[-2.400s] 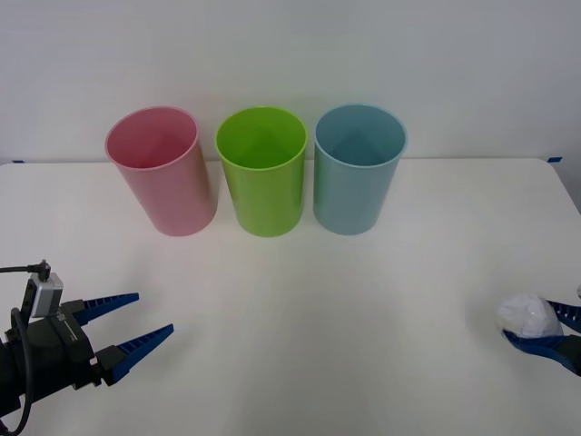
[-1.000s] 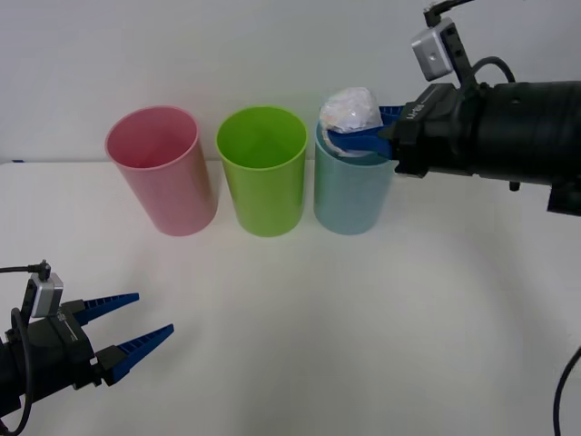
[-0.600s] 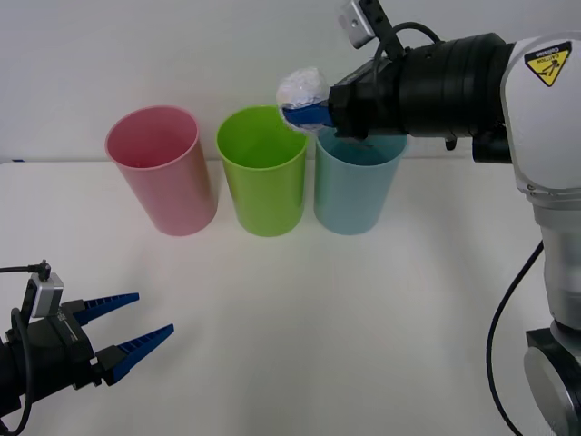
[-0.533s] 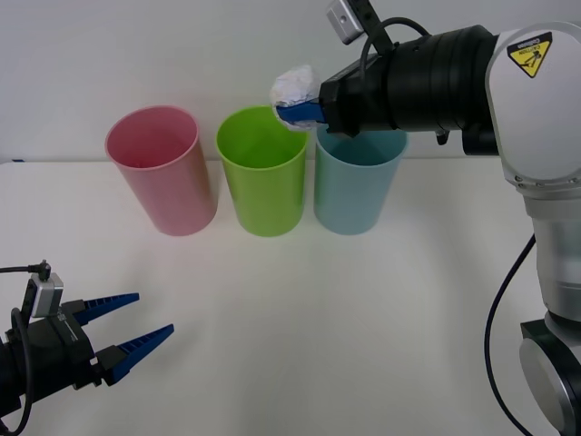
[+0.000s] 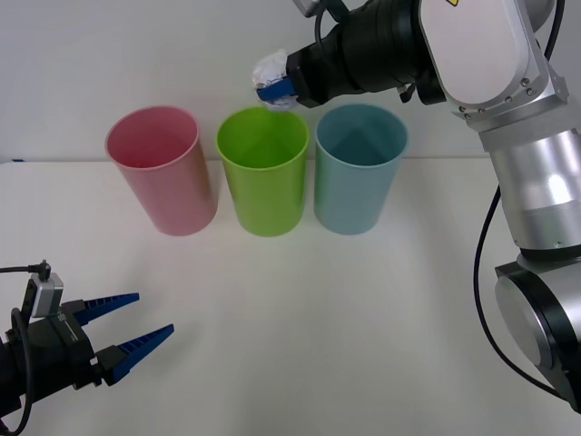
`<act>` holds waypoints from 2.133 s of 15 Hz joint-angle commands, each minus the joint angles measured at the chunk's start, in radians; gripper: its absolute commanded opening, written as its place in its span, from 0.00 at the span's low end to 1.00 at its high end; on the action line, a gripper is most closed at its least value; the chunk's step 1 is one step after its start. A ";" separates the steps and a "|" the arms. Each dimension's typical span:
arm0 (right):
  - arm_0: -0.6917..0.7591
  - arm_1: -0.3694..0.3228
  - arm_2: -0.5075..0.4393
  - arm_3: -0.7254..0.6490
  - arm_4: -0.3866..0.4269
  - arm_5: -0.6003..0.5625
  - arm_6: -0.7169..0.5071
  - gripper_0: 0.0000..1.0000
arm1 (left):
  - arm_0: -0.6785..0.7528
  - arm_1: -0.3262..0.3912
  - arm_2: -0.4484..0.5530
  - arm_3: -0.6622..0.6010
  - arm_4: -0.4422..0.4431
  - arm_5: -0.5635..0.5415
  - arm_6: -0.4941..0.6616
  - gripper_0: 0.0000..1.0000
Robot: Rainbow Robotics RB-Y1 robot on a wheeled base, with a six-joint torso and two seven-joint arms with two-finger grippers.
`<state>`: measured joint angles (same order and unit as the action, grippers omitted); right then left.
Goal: Put cans in the blue bin and PET bottles in the pink bin and trash in the green bin.
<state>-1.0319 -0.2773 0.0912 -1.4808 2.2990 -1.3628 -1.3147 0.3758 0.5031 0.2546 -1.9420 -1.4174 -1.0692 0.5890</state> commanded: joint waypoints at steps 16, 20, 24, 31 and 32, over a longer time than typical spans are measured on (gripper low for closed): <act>-0.195 0.067 0.174 0.395 0.097 0.156 -0.001 0.00 | 0.000 0.000 0.000 0.000 0.000 0.000 0.000 1.00; -0.194 0.072 0.180 0.410 0.114 0.160 -0.001 0.00 | 0.000 0.000 0.000 0.000 0.000 0.000 0.000 1.00; -0.194 0.072 0.202 0.425 0.117 0.160 0.000 0.00 | 0.000 0.000 0.000 0.000 0.000 0.000 0.000 1.00; -0.182 0.066 0.223 0.430 0.125 0.159 0.017 0.00 | 0.000 0.000 0.000 0.000 0.000 0.000 0.000 1.00; -0.175 0.064 0.226 0.430 0.125 0.159 0.023 0.00 | 0.000 0.000 0.000 0.000 0.000 0.000 0.000 1.00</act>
<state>-1.2116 -0.2117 0.3151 -1.0507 2.4237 -1.2037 -1.2962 0.3758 0.5031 0.2546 -1.9420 -1.4174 -1.0692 0.5890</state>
